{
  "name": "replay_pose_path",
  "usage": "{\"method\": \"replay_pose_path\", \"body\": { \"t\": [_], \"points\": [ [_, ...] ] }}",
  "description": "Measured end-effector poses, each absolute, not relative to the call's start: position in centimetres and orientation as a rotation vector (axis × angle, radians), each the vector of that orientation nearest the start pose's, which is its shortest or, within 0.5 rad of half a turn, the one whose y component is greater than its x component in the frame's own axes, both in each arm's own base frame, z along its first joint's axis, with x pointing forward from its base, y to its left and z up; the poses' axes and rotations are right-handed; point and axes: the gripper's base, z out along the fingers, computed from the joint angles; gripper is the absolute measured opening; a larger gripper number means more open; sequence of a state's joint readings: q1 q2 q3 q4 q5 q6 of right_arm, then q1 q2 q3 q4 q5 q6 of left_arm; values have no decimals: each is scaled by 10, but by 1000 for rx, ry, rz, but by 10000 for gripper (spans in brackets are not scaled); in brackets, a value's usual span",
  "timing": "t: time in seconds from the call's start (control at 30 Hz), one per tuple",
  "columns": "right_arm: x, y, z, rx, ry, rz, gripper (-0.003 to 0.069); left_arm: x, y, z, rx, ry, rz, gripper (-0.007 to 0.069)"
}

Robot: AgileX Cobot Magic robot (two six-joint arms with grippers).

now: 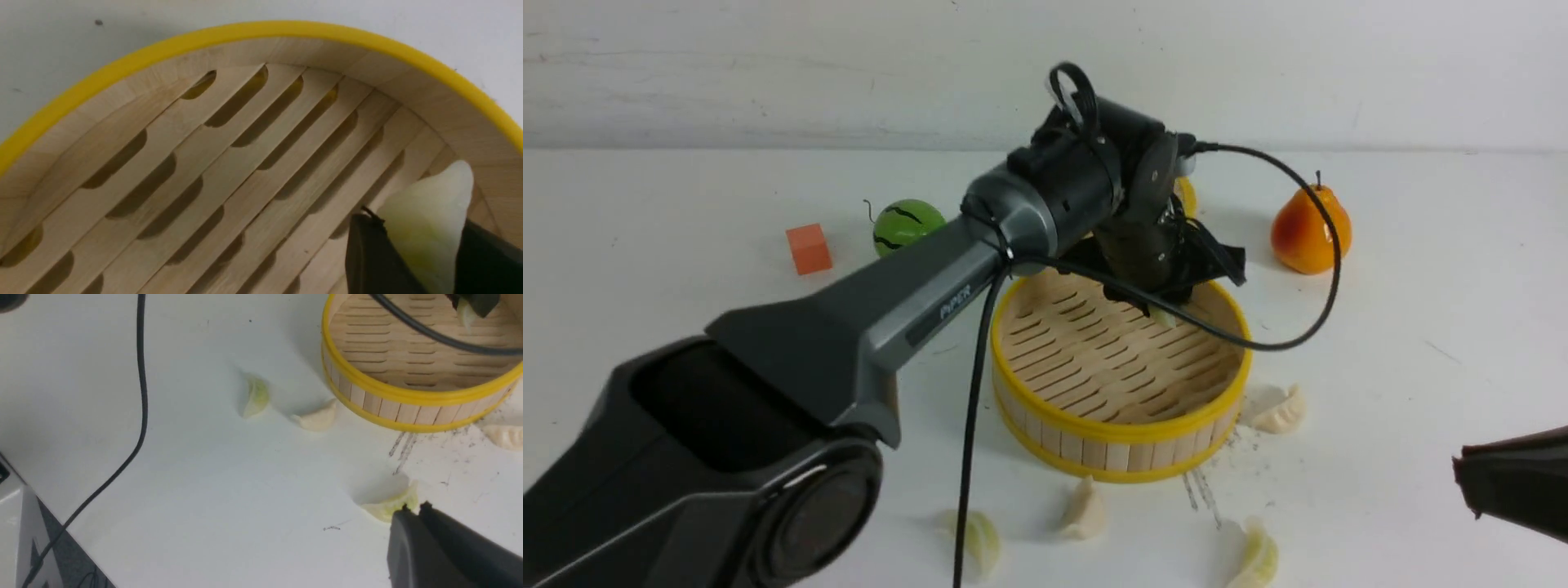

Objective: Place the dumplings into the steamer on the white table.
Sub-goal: 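Place the dumpling into the bamboo steamer basket with the left gripper, then reach for and grasp a dumpling on the table with the left gripper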

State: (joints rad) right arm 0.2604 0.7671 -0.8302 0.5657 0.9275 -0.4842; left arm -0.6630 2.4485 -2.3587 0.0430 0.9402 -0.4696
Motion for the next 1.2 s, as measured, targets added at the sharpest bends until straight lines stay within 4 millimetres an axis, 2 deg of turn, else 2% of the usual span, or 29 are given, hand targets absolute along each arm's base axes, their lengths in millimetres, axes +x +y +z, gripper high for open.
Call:
{"method": "replay_pose_path", "body": {
  "t": [0.07,0.13,0.2,0.3,0.37,0.4,0.43,0.47,0.5,0.63,0.73,0.8,0.87,0.97,1.0,1.1,1.2],
  "points": [
    [117,71,353,-659,2153,566,27,434,-335,210,268,2563,-389,207],
    [117,71,353,-661,2154,560,30,436,-336,197,273,2580,-368,267],
    [117,71,353,-660,2152,556,30,437,-336,196,275,2577,-364,331],
    [118,70,353,-659,2150,549,34,435,-334,208,274,2565,-367,450],
    [118,70,353,-660,2148,540,34,431,-331,225,272,2556,-370,516],
    [118,70,353,-661,2148,534,36,427,-327,245,277,2539,-374,548],
    [118,69,353,-660,2147,529,37,425,-325,251,285,2538,-369,558],
    [119,69,353,-660,2145,523,39,417,-319,276,304,2518,-368,572],
    [119,69,353,-660,2144,519,41,413,-316,288,316,2509,-364,576],
    [121,68,355,-643,2121,505,41,383,-288,356,402,2472,-283,584],
    [123,68,356,-627,2101,497,42,370,-274,383,418,2435,-252,584],
    [124,68,357,-621,2094,494,44,359,-264,393,425,2436,-230,584],
    [124,68,357,-620,2094,493,44,352,-258,393,430,2452,-217,584],
    [125,68,356,-621,2100,494,48,330,-241,384,452,2532,-171,584],
    [126,68,355,-622,2104,495,50,317,-230,373,450,2590,-138,584],
    [126,69,355,-623,2105,497,55,294,-207,349,395,2707,-85,584],
    [126,69,355,-624,2107,497,60,271,-186,310,260,2804,-78,584]
  ]
}}
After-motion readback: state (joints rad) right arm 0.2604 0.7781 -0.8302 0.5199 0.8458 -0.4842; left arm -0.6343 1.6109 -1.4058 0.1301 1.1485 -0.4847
